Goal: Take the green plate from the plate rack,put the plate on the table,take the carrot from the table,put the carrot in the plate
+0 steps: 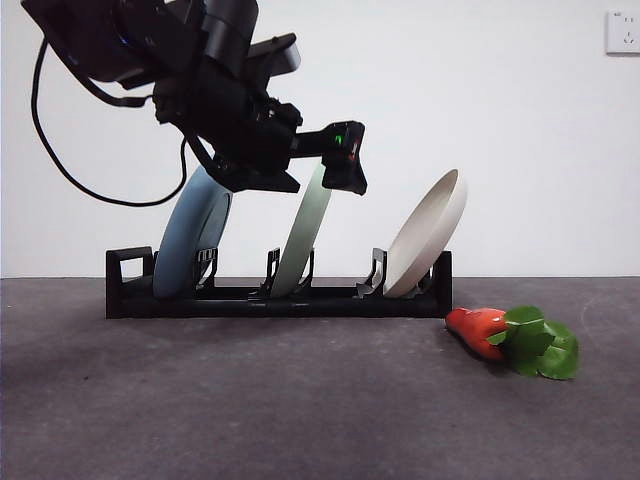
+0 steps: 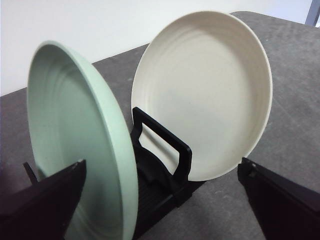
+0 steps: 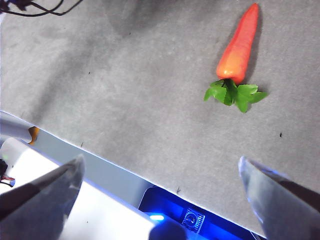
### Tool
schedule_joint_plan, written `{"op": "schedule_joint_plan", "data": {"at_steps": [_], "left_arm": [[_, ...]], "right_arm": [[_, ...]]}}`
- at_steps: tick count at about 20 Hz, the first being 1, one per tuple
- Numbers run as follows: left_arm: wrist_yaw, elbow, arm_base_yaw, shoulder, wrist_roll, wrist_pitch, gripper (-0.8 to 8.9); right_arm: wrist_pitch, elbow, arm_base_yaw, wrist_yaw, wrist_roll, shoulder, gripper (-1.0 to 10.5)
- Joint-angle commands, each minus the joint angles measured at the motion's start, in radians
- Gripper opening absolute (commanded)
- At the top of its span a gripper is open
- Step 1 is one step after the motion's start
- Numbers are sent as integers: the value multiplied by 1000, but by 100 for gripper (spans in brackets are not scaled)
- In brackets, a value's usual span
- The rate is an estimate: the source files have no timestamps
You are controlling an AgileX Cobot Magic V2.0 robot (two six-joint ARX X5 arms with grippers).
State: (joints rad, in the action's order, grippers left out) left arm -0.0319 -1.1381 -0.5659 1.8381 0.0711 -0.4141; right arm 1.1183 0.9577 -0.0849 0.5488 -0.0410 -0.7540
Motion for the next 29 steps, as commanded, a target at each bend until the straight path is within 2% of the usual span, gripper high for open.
{"op": "schedule_joint_plan", "data": {"at_steps": [1,2,3,5,6,7,11,13,22,29], "left_arm": [[4,4,-3,20,11,-15,366],[4,4,-3,22,11,-17,359],[4,4,-3,22,11,-18,300],[4,4,-3,22,11,-22,111],[4,4,-3,22,9,-23,51],[4,4,-3,22,7,-23,36],[4,4,-2,22,4,-22,25],[4,4,0,22,0,-22,-10],[-2,4,26,16,-1,-72,-8],[-29,4,29,-95,0,-81,-8]], "right_arm": [[-2,2,-2,0,6,1,659],[-2,2,-2,-1,6,1,659],[-2,2,-2,-1,6,1,658],[-2,2,-2,-1,6,2,658],[-2,2,-2,0,6,2,658],[-2,2,-2,0,6,2,658],[-2,2,-2,0,7,2,658],[-2,2,-2,0,7,2,658],[-2,2,-2,0,7,2,658],[-2,2,-2,0,6,2,658]]}}
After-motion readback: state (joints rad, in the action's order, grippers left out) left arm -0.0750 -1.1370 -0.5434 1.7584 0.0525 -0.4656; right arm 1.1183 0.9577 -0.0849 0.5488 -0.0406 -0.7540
